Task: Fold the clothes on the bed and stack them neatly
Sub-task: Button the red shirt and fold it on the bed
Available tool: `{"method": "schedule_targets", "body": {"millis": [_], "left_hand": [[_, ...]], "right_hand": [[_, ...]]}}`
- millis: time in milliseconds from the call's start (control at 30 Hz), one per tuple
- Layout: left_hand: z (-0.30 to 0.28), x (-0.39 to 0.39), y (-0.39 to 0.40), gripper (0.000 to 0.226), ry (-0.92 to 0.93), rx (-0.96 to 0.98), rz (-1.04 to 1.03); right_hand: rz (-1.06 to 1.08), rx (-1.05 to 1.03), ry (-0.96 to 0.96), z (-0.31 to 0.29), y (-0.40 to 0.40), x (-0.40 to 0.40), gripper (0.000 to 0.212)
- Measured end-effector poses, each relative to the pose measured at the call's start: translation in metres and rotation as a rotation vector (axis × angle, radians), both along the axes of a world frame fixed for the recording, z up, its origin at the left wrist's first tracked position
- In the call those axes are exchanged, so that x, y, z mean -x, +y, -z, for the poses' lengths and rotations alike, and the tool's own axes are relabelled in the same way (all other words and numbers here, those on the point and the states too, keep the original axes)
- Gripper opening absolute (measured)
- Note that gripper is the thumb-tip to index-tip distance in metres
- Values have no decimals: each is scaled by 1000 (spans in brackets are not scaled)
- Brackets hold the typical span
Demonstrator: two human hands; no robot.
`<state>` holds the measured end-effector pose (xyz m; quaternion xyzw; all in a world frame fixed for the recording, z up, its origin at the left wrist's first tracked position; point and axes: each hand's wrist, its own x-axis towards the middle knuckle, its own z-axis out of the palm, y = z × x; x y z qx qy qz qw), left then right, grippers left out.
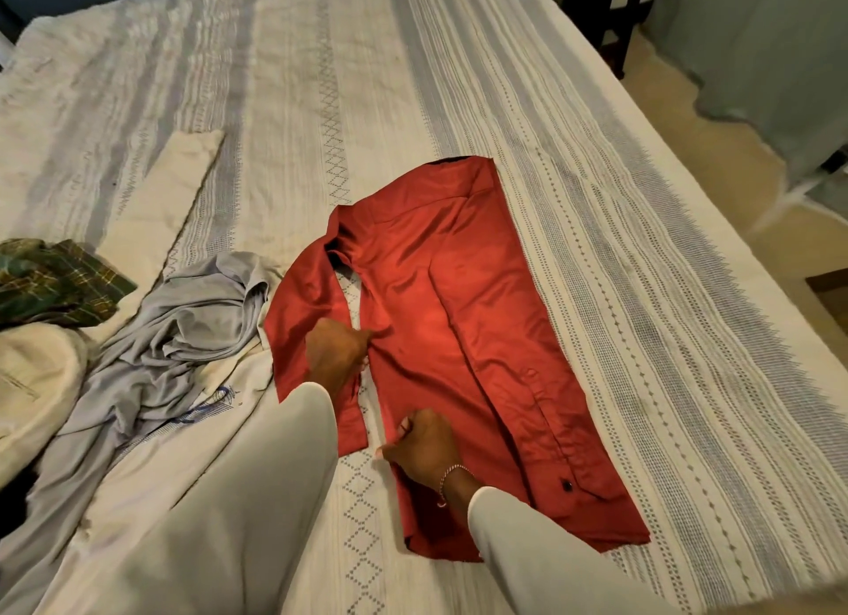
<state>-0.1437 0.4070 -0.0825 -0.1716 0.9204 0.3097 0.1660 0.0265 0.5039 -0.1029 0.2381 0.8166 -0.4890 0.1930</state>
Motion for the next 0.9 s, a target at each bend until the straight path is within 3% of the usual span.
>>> {"method": "schedule_targets", "body": {"millis": [67,133,200,300,500,633,767,900], "left_hand": [[-24,-10,20,45,-21,-72,17],[-27,-9,37,27,-50,-147,8],[-24,-8,54,25,-27,-200,31],[-26,-9,83,20,23,-123,125],[9,-12,126,35,23,-30,252],[9,-30,138,18,34,-30,353],[23,-33,123,26,136,9,551],[33,-43,106,47,323,179,753]], "right_hand": [[19,79,7,-3,10,-3,39],[53,168,-7,-5,26,-8,41],[89,180,-22,-7,43,-14,43],[103,139,-47,-7,71,-24,39],[35,-144,-24,-9,110,-42,32],[-108,-416,-3,-9,115,-50,42],[-247,-866,218,-8,99,-65,49],[-422,-814,525,14,80,-64,51]]}}
